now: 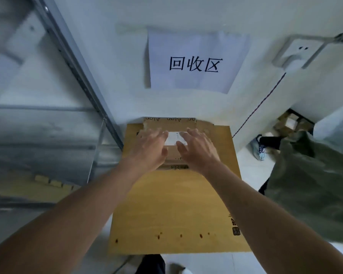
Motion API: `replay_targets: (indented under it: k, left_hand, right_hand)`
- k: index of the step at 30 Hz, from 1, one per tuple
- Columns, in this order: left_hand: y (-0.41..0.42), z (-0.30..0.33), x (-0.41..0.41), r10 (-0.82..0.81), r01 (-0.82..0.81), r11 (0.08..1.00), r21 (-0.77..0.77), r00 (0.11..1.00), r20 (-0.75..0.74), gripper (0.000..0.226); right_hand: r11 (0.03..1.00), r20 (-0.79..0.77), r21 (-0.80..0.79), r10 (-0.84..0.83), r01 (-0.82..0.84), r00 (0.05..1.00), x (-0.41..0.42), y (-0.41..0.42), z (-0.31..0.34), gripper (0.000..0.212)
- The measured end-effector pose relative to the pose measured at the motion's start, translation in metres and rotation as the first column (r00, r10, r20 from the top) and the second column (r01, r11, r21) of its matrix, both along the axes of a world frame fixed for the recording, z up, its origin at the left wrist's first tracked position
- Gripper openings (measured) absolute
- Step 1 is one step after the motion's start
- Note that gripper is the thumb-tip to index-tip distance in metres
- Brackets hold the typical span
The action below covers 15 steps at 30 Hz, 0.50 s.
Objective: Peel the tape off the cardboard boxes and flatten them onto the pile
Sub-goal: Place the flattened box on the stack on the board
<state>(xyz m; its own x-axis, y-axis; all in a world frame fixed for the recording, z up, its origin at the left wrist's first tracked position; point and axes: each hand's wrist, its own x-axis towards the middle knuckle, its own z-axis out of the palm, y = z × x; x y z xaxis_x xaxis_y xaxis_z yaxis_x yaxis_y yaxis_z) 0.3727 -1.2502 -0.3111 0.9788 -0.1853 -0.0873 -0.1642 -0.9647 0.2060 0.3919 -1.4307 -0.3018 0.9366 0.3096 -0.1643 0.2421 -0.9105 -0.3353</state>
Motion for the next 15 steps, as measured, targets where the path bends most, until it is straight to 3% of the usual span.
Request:
replay_targets:
  k: [8,12,15]
  left_hand:
    - [0.003,0.059,-0.107,0.172,-0.173,0.985,0.012,0.982,0.079,0.059]
    - [0.012,0.08,-0.168,0.282,-0.287,0.958,0.027,0.953,0.115,0.056]
    - [0.022,0.097,-0.214,0.354,-0.361,0.932,0.038,0.926,0.132,0.053]
  right_hand:
    - [0.978,0.075,0.04,0.203,-0.206,0.976,-0.074,0.008,0.054,0.051]
    - [0.931,0.16,0.049,0.35,-0.361,0.923,-0.117,0.021,0.077,0.036]
    - [0.898,0.172,0.079,0.414,-0.432,0.894,-0.149,0.036,0.091,0.039]
